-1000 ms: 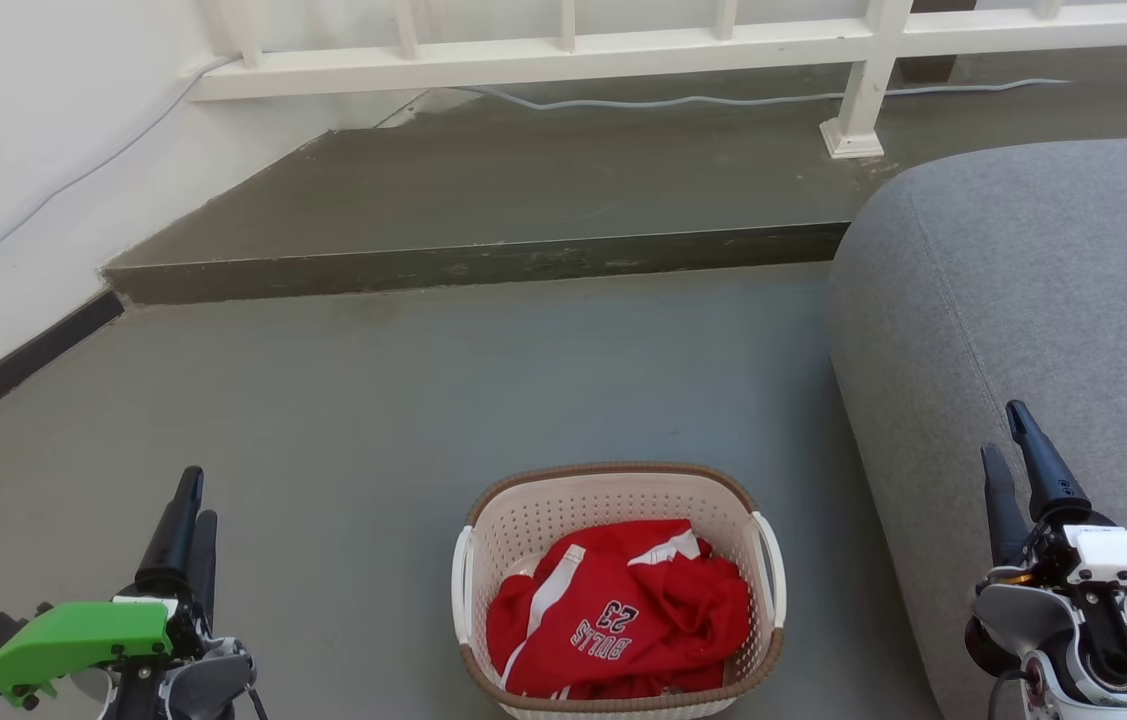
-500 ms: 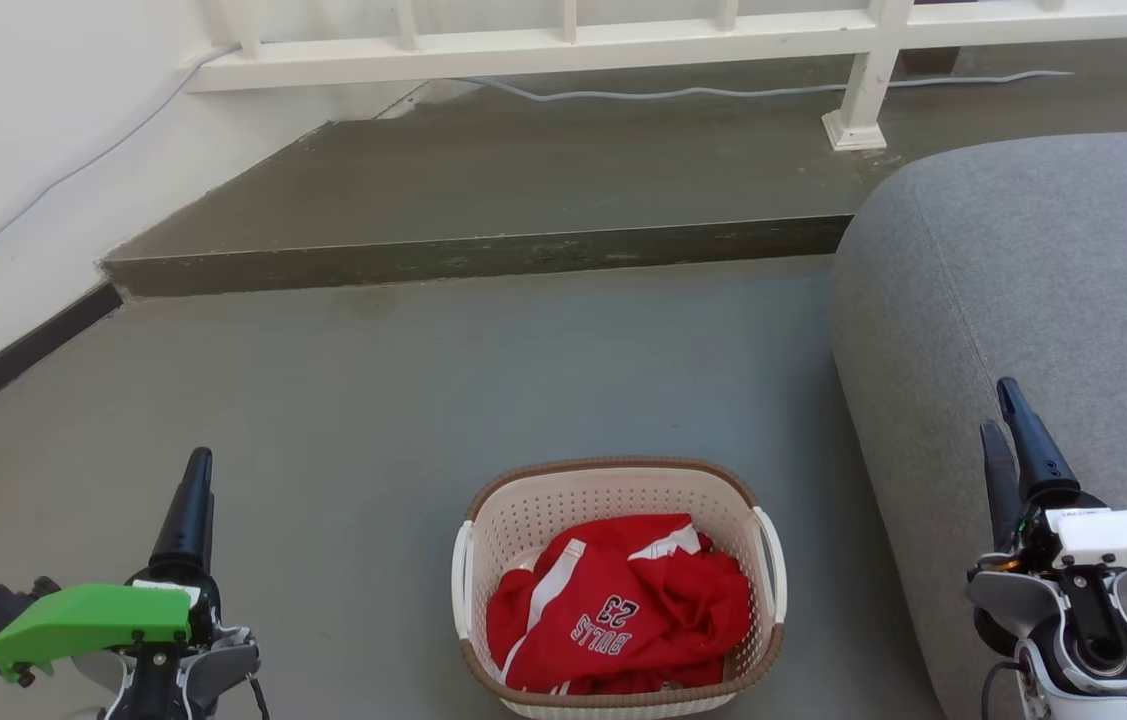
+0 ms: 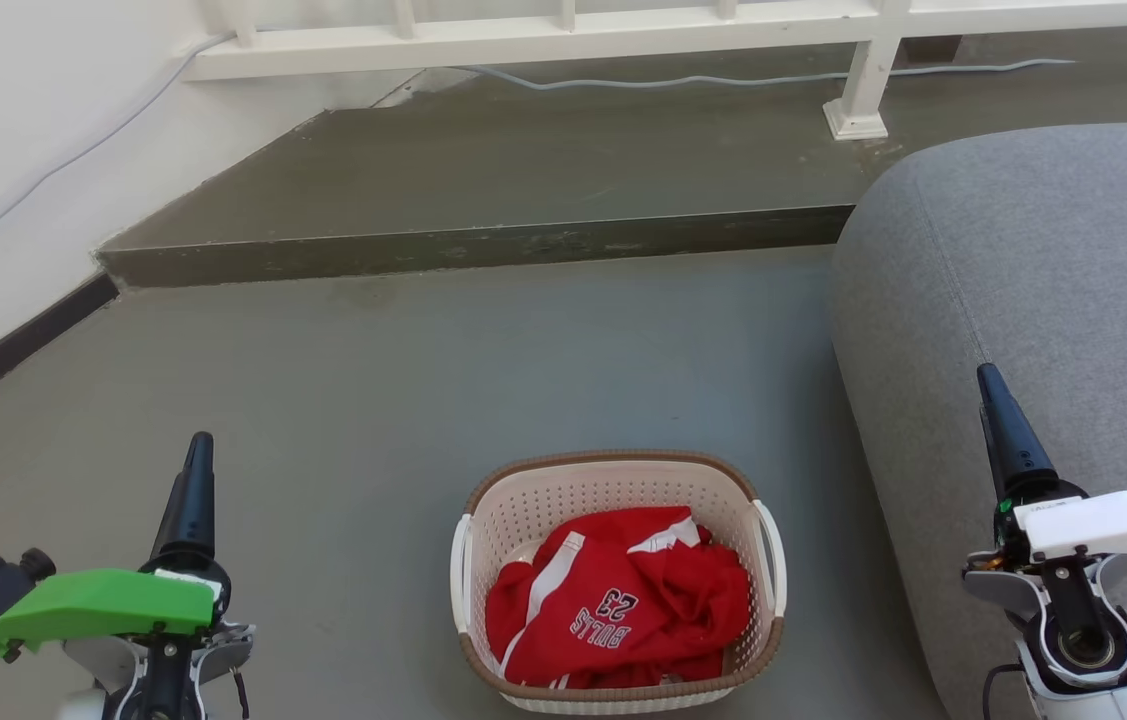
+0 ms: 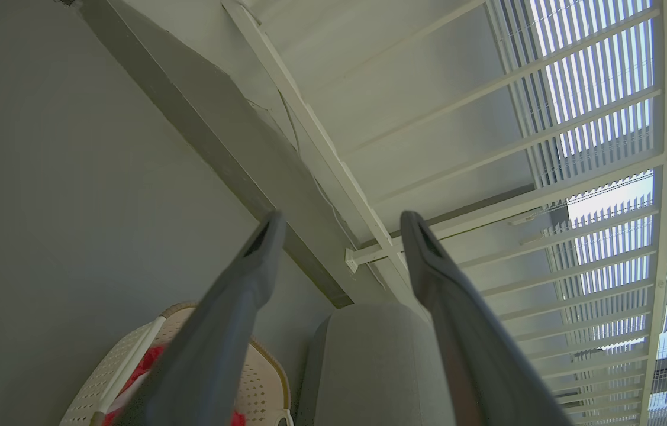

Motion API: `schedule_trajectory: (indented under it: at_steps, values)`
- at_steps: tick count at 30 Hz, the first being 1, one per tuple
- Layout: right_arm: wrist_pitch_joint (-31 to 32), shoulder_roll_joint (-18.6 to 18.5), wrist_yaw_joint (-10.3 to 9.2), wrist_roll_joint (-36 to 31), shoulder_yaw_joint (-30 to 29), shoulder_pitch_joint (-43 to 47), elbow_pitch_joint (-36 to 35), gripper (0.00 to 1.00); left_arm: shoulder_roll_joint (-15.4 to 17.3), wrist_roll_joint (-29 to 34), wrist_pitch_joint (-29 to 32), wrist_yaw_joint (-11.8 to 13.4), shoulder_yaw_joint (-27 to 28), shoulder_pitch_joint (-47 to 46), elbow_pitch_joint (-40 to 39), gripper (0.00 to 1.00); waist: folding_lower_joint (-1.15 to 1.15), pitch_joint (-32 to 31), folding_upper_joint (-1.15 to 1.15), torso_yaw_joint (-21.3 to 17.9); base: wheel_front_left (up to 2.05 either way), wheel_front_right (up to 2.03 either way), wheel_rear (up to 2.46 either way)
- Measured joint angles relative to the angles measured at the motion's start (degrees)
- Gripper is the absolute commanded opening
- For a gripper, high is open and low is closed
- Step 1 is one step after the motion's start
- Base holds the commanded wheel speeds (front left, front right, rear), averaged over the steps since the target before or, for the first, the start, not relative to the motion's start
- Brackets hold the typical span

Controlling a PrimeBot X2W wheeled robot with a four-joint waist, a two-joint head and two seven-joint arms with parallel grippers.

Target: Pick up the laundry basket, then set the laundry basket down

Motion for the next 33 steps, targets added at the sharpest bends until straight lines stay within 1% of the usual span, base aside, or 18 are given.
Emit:
schedule_trajectory:
  at_steps: [5,11,18,19,24,33]
  values:
    - [-1.18,-0.23,0.00,-3.10,1.44,-0.34,-0.01,1.00,0.03,5.54,-0.73,0.00,-0.37,-0.04,-0.82,1.00,0.00,0.27,0.00,-0.01,0.00,0.00,0.00]
    - [-2.48,-1.54,0.01,-7.99,2.74,-1.32,0.02,1.00,0.12,12.91,-2.12,-0.01,-1.77,-0.34,-1.32,1.00,0.00,0.56,0.00,-0.04,0.00,0.00,0.00]
    - [-3.75,-2.18,0.01,-15.03,3.89,-1.94,0.09,1.00,0.11,20.78,-3.52,0.14,-2.55,-1.03,-1.81,1.00,0.00,1.17,0.00,-0.11,0.00,0.00,0.00]
    - [-3.81,-2.31,0.01,-16.13,4.03,-2.35,0.08,1.00,0.11,21.97,-3.71,0.54,-2.82,-1.30,-2.03,1.00,0.00,1.25,0.00,-0.12,0.00,0.00,0.00]
    - [-4.97,-3.09,0.05,-21.38,5.04,-2.92,0.08,1.00,0.05,27.24,-4.78,0.76,-3.65,-1.32,-2.90,1.00,0.00,1.68,0.00,-0.13,0.00,0.00,0.00]
    - [-6.78,-3.44,-0.09,-30.54,7.03,-3.74,0.21,1.00,0.05,37.24,-6.67,1.72,-5.50,-1.75,-3.32,1.00,0.00,2.39,0.00,-0.13,0.00,0.00,0.00]
